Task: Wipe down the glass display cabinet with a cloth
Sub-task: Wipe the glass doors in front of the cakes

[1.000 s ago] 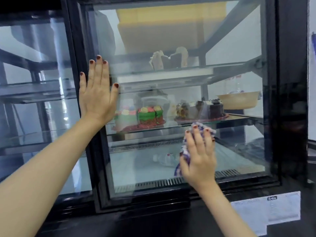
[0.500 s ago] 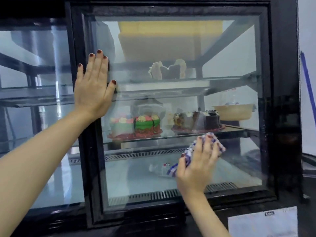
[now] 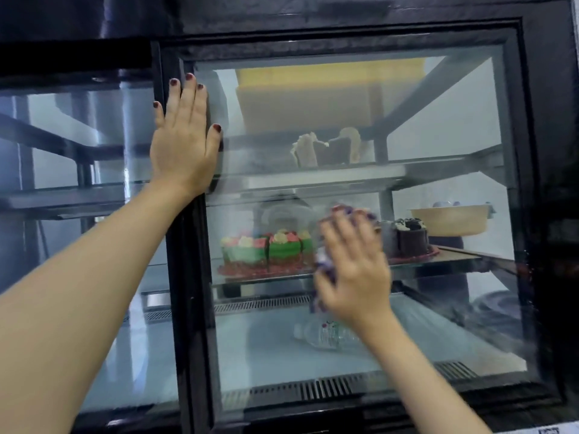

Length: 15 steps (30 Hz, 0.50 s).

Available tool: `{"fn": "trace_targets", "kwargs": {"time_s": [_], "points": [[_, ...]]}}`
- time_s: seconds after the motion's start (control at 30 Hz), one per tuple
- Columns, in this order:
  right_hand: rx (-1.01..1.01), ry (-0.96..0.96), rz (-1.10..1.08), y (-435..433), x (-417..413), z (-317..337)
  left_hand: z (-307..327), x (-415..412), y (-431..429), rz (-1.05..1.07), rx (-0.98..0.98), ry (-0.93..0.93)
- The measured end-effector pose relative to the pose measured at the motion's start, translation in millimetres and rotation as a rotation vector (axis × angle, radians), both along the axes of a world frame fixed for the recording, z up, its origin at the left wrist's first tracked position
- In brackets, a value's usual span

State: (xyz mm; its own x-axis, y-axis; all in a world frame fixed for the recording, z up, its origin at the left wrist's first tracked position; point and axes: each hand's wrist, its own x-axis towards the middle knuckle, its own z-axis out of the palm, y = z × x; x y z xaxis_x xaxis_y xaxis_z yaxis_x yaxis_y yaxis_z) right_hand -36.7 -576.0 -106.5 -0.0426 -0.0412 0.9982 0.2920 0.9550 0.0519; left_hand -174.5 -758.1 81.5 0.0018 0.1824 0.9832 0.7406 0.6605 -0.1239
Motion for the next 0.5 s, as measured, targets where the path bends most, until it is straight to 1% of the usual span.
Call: {"fn": "trace_targets", "kwargs": {"time_s": [0.07,0.13,0.2,0.23,0.3,0.33,0.43,0.5], "points": [[-0.199,0.11,-0.017,28.4,19.3,12.4,-0.8,0.2,0.0,0.0,0.007,0.004],[-0.36,0.22,-0.028,32.7,23.4,21.0,-1.5,0.0,0.2,0.006,0.015,0.004],[-0.444,0.26,-0.053,15.0,12.5,25.0,-1.7,0.1,0.4,0.006,0.012,0.007],[-0.448,0.246,-0.059,0.9,4.3,24.3,-1.6,0.1,0.4,0.003,0.009,0.008],[-0.373,0.163,-0.04,-32.8,-17.6,19.3,-0.7,-0.8,-0.3,-0.007,0.007,0.007],[-0.295,0.099,-0.024,-51.9,-30.6,14.1,-0.2,-1.6,-1.0,-0.017,0.009,0.008],[0.04,-0.131,-0.033,-106.3,-68.4,-7.6,0.8,-3.8,-2.8,-0.063,0.011,0.01],[0.222,-0.238,-0.036,-123.4,-81.8,-17.1,1.2,-4.8,-4.2,-0.079,0.014,0.012]]}}
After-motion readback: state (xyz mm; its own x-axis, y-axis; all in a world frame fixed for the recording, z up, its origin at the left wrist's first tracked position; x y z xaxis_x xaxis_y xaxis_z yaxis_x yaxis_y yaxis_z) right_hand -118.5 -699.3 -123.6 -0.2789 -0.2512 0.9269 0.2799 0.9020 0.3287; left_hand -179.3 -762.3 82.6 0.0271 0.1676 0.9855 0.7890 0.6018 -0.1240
